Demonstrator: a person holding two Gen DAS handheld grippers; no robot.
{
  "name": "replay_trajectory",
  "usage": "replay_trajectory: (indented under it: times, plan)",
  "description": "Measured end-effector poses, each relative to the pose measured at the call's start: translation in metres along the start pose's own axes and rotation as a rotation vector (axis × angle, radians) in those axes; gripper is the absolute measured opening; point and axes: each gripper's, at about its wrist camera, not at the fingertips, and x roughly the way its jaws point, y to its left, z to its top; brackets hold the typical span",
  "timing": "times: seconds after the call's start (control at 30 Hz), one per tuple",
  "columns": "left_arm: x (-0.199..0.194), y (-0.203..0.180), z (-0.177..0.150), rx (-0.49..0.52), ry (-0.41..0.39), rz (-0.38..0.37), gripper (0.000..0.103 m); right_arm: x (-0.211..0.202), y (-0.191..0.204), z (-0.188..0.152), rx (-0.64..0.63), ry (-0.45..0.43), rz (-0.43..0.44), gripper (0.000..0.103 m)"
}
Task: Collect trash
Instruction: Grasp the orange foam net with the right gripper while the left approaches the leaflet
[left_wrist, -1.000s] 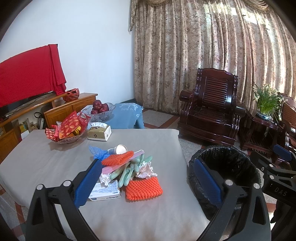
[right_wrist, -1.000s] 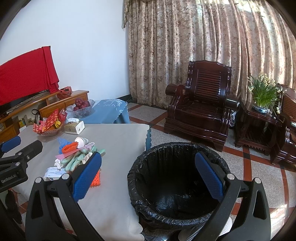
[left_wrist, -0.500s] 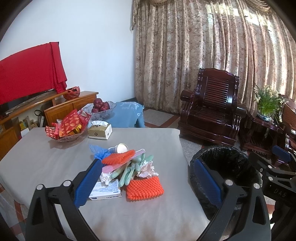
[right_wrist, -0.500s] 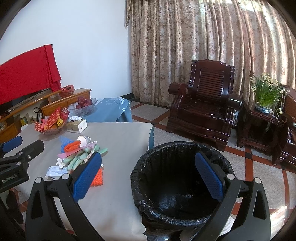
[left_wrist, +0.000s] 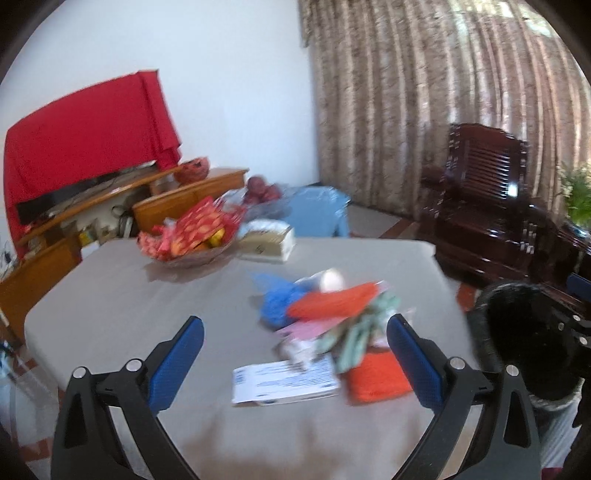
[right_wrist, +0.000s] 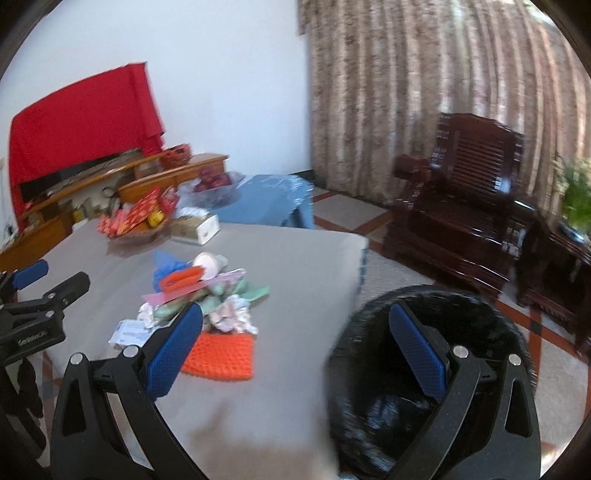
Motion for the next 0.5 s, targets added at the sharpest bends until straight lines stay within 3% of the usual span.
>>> replay_trajectory:
  times: [0.2, 0.33, 0.5]
  plan:
    - [0.031, 0.025, -0.023, 0.005, 0.034, 0.037, 0.097, 0.056, 0.032, -0.016, -0.031, 0.068, 0.074, 0.097]
    - [0.049, 0.033, -0.039, 0.013, 0.076, 0.043, 0.097, 0.095, 0.045, -0.034, -0.038, 0.156, 0.088, 0.085]
    - [0.068, 0.042, -0.055, -0.007, 0.122, 0.04, 0.097, 0.123, 0.046, -0.053, -0.045, 0.218, 0.063, 0.083]
